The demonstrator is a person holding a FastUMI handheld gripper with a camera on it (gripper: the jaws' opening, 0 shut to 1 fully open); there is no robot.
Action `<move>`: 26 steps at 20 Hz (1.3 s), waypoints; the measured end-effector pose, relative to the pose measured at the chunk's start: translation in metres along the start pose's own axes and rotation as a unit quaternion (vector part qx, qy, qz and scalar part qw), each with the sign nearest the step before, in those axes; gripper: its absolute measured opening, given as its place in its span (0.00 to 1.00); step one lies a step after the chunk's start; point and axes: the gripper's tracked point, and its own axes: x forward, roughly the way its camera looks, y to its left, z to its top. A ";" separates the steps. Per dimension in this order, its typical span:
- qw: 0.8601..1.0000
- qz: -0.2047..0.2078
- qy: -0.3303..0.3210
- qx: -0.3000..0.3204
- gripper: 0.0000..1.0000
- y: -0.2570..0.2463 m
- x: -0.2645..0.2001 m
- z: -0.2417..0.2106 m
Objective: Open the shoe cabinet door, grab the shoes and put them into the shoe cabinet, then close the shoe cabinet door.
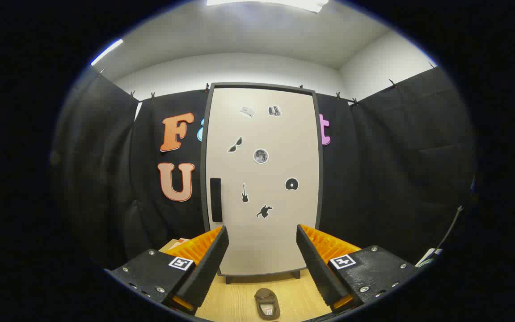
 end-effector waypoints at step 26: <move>1.000 0.013 0.015 -0.010 0.95 0.018 0.008 -0.003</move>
